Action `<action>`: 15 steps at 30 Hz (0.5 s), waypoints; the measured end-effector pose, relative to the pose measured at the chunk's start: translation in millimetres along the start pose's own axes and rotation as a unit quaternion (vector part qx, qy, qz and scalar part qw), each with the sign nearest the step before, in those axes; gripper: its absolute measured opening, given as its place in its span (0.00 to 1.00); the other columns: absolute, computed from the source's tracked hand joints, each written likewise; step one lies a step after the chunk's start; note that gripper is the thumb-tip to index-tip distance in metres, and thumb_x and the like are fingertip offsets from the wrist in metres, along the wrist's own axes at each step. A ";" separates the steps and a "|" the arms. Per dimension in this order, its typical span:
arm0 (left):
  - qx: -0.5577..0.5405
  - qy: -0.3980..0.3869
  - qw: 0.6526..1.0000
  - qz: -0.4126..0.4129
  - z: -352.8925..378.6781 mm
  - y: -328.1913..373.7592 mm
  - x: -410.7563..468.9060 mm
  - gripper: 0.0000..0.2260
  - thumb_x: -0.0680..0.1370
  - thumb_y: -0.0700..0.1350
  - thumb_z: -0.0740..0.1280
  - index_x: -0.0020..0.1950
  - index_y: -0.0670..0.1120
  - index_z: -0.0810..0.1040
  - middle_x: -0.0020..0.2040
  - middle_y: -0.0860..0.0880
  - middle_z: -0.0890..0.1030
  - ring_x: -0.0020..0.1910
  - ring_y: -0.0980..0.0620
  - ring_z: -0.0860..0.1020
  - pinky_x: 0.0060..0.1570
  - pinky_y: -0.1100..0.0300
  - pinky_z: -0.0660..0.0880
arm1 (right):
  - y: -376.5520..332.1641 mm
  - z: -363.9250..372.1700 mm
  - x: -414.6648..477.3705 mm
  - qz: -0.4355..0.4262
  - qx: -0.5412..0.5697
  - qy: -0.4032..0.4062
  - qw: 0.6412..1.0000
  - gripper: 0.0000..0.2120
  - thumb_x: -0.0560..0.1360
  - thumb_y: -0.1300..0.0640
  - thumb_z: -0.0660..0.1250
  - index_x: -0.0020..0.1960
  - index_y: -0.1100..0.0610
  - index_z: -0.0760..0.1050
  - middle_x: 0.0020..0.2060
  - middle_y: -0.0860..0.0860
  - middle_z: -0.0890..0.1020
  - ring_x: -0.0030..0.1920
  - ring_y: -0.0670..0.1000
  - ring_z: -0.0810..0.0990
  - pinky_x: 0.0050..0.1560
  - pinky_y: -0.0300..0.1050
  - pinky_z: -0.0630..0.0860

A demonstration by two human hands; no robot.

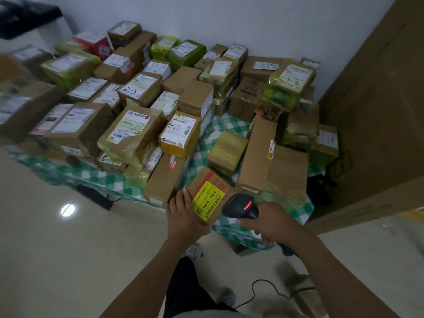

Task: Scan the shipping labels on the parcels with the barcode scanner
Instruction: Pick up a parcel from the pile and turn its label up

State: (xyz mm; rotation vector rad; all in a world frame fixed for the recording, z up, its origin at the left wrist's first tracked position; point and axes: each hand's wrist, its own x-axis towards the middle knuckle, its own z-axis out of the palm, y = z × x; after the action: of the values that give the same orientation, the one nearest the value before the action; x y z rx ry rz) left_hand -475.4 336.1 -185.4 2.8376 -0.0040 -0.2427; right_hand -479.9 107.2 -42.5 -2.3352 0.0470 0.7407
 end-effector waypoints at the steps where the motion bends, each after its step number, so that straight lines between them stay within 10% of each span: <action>1: 0.004 0.003 1.000 0.002 -1.4 1.5 -2.1 0.53 0.57 0.67 0.63 0.71 0.31 0.65 0.62 0.34 0.73 0.57 0.35 0.73 0.53 0.39 0.75 | -1.2 -1.2 -1.5 0.004 0.004 0.001 1.000 0.16 0.73 0.47 0.73 0.45 0.62 0.78 0.35 0.59 0.82 0.22 0.46 0.77 0.27 0.39 0.75; 15: 0.021 -0.005 1.000 -0.010 -3.7 8.8 -6.9 0.59 0.49 0.61 0.75 0.72 0.33 0.61 0.65 0.34 0.72 0.58 0.33 0.74 0.57 0.35 0.73 | -6.5 -8.2 -18.7 0.018 -0.032 -0.006 0.999 0.17 0.72 0.46 0.73 0.47 0.60 0.77 0.34 0.55 0.80 0.20 0.43 0.75 0.27 0.41 0.76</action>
State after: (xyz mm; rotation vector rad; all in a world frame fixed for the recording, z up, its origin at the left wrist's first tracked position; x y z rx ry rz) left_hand -481.4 329.0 -178.3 2.8799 0.0164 -0.2627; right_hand -490.0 104.2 -23.9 -2.3968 0.0595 0.7845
